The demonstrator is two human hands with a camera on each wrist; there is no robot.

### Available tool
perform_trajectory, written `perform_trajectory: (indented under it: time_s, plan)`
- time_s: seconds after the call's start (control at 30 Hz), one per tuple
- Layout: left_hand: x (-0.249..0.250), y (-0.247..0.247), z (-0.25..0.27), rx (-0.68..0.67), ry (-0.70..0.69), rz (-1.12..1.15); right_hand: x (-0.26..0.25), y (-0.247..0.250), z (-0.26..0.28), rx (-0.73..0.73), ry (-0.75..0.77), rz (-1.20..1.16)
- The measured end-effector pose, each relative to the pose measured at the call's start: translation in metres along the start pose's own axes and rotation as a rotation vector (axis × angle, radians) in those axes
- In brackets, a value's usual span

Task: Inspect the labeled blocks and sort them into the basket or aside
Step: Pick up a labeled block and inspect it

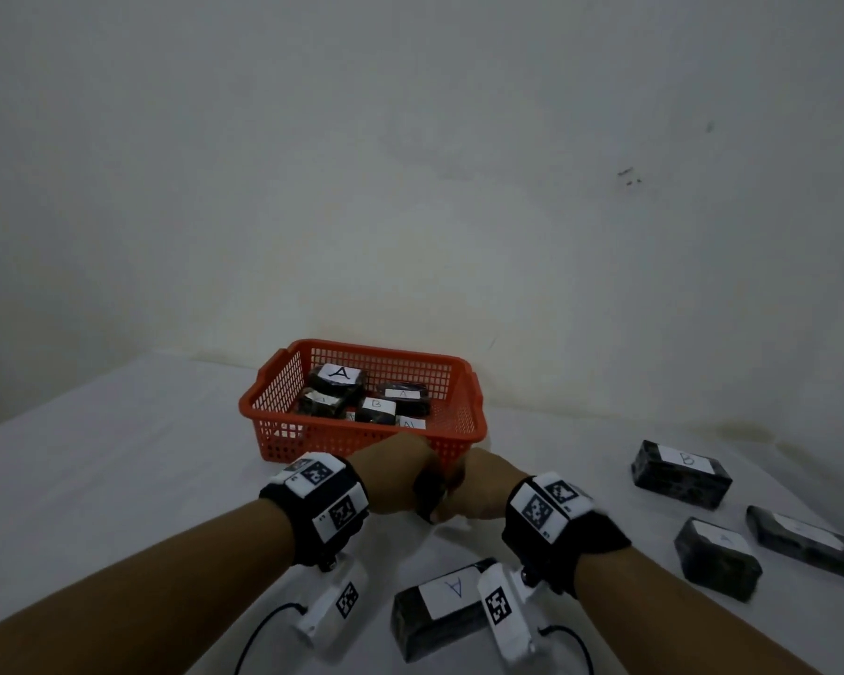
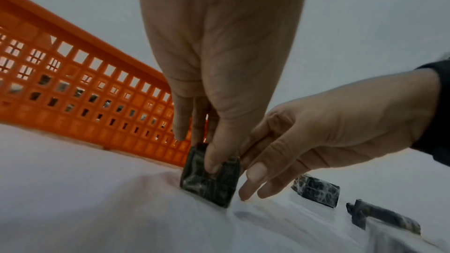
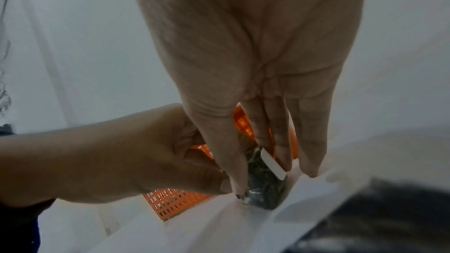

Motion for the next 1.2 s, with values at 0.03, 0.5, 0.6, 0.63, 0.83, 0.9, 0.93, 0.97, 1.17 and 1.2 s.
perform_trajectory:
  time_s: [0.03, 0.5, 0.6, 0.63, 0.83, 0.9, 0.93, 0.97, 1.17, 1.2]
  plan:
    - [-0.003, -0.001, 0.000, 0.000, 0.011, -0.002, -0.001, -0.002, -0.002, -0.006, 0.006, 0.002]
    - [-0.039, 0.013, 0.029, 0.276, 0.047, 0.836, 0.012, 0.027, 0.015, 0.165, 0.141, -0.493]
    - [-0.041, 0.018, 0.036, 0.339, 0.048, 1.006, 0.009, 0.033, 0.024, 0.237, 0.198, -0.656]
    - [-0.040, 0.020, 0.038, 0.355, 0.044, 1.047, 0.006, 0.034, 0.026, 0.254, 0.218, -0.715]
    - [-0.047, 0.032, 0.056, 0.492, 0.030, 1.246, -0.014, 0.034, 0.030, 0.349, 0.278, -0.925]
    - [-0.056, 0.035, 0.063, 0.575, 0.067, 1.215, -0.023, 0.030, 0.026, 0.336, 0.280, -0.959]
    - [-0.060, 0.037, 0.067, 0.611, 0.079, 1.204, -0.029, 0.028, 0.024, 0.315, 0.288, -0.971]
    - [-0.063, 0.037, 0.070, 0.637, 0.089, 1.202, -0.035, 0.025, 0.023, 0.294, 0.299, -0.978]
    - [-0.075, 0.034, 0.080, 0.647, 0.094, 1.241, -0.048, 0.022, 0.015, 0.317, 0.294, -1.000]
    - [-0.078, 0.034, 0.081, 0.664, 0.105, 1.209, -0.049, 0.021, 0.014, 0.318, 0.293, -0.995]
Point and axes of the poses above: each hand's wrist, its own z-axis away from the middle knuckle, its own y-axis out of the back of the hand, x = y × z, the point moved 8 cm from there along -z, towards the middle knuckle, and after that the axes turned 3 degrees about -y, right-handed, at the moved point
